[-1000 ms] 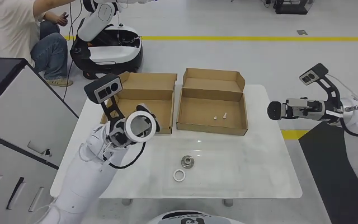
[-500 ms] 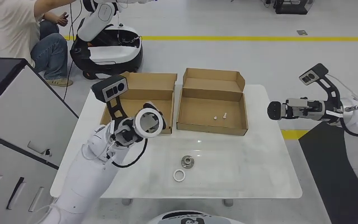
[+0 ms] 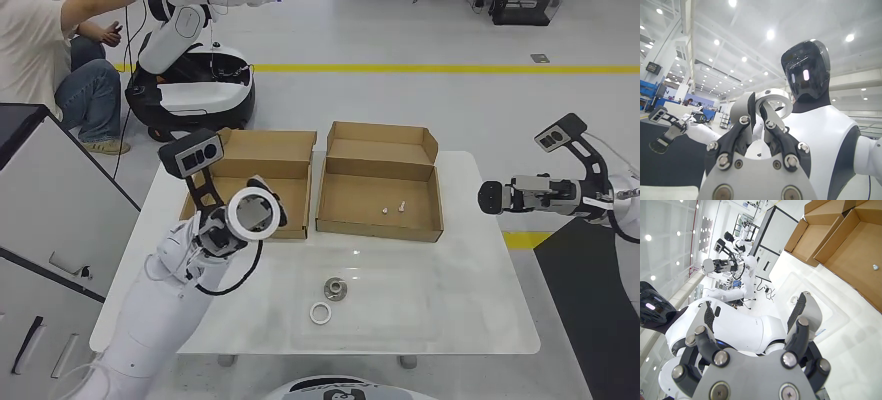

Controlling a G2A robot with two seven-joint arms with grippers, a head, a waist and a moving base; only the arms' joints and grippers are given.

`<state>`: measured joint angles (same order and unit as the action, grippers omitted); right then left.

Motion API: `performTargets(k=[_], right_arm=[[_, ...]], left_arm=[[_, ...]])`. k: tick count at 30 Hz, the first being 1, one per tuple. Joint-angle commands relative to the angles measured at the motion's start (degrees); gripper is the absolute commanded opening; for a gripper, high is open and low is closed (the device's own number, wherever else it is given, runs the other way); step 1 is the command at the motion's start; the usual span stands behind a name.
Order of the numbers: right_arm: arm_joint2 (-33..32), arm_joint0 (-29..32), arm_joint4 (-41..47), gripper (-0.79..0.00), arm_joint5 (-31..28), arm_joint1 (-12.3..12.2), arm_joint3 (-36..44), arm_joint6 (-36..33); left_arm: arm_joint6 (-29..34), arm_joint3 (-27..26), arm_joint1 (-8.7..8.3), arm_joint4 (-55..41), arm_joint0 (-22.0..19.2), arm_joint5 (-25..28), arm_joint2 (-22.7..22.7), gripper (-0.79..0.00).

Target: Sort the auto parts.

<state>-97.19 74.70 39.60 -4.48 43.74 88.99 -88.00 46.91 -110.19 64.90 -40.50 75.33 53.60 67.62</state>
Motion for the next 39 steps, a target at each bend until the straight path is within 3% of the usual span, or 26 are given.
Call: performTargets(k=[1, 9, 22, 39], right_arm=[[0.00, 0.00, 0.00, 0.000, 0.00, 0.00, 0.00, 0.00], [0.00, 0.00, 0.00, 0.000, 0.00, 0.00, 0.00, 0.00], [0.00, 0.00, 0.00, 0.000, 0.00, 0.00, 0.00, 0.00], [0.00, 0.00, 0.00, 0.000, 0.00, 0.00, 0.00, 0.00]], left_arm=[[0.54, 0.13, -0.05, 1.21, 0.11, -0.65, 0.23, -0.785], [0.86, 0.10, -0.04, 3.35, 0.37, -1.40, 0.57, -0.785], [-0.07, -0.47, 0.51, -5.60, 0.35, 2.13, -0.78, -0.785], [0.70, -0.05, 0.53, -6.10, 0.30, 2.06, -0.40, -0.785]])
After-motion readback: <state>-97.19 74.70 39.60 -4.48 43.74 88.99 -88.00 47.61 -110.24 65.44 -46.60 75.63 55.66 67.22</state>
